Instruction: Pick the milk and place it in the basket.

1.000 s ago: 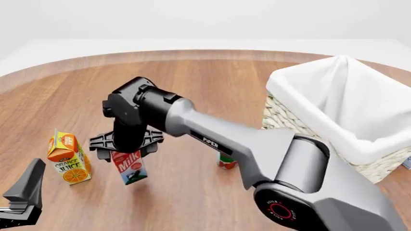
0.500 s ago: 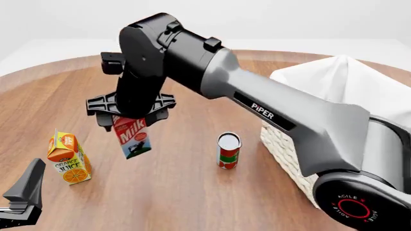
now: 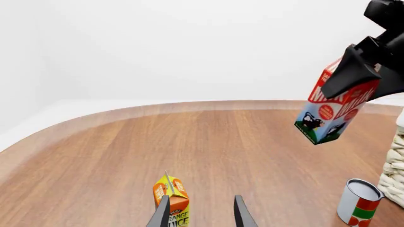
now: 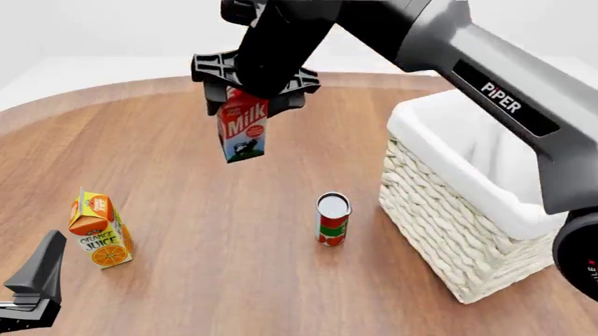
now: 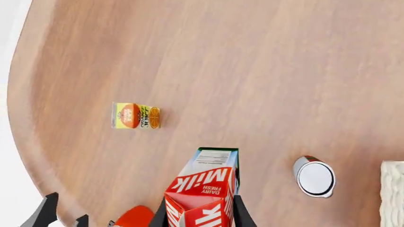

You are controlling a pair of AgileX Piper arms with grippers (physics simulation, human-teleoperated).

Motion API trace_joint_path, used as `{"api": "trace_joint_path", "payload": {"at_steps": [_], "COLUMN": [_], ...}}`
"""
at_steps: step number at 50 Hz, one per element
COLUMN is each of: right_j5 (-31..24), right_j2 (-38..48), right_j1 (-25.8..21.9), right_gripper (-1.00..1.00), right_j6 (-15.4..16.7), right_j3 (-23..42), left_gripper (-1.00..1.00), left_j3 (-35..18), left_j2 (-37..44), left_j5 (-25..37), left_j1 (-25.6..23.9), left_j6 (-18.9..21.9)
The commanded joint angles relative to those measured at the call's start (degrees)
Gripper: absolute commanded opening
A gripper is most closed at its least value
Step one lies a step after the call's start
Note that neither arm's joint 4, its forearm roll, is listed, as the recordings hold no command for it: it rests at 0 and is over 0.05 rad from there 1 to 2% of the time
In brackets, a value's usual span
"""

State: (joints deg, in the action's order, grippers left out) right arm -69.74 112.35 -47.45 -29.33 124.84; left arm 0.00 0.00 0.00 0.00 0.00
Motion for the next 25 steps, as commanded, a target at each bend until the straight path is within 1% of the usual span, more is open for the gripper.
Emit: {"api": "trace_joint_path", "payload": {"at_steps": [1,4,9,16,19,20,22,24,25], "right_j5": [-0.2,-0.2,-0.2,-0.2,-0.2,-0.2,-0.2,-0.2,-0.2], "right_j2": [-4.6,-5.2,-6.5,-8.9,-10.2,-10.6,-11.6,-11.9,-12.7], "right_j1": [4.5,5.2,7.9,10.6,12.9,12.9,14.2,14.5,15.5], "right_gripper": [-1.00,-1.00,-1.00,-1.00,-1.00,-1.00,-1.00,-1.00,-1.00], "right_j6": [-0.8,-0.7,0.6,1.1,2.4,2.0,2.8,2.8,3.2], "right_j3": [0.8,0.9,-0.4,-0.7,-1.1,-1.8,-2.3,-2.6,-3.0], "left_gripper": [1.00,1.00,1.00,1.00,1.00,1.00,1.00,1.00,1.00], "left_j3": [0.0,0.0,0.0,0.0,0.0,0.0,0.0,0.0,0.0], "left_j2": [0.0,0.0,0.0,0.0,0.0,0.0,0.0,0.0,0.0], "left_j5": [0.0,0.0,0.0,0.0,0.0,0.0,0.0,0.0,0.0], "left_j1": [0.0,0.0,0.0,0.0,0.0,0.0,0.0,0.0,0.0], "left_j6": [0.0,0.0,0.0,0.0,0.0,0.0,0.0,0.0,0.0]}}
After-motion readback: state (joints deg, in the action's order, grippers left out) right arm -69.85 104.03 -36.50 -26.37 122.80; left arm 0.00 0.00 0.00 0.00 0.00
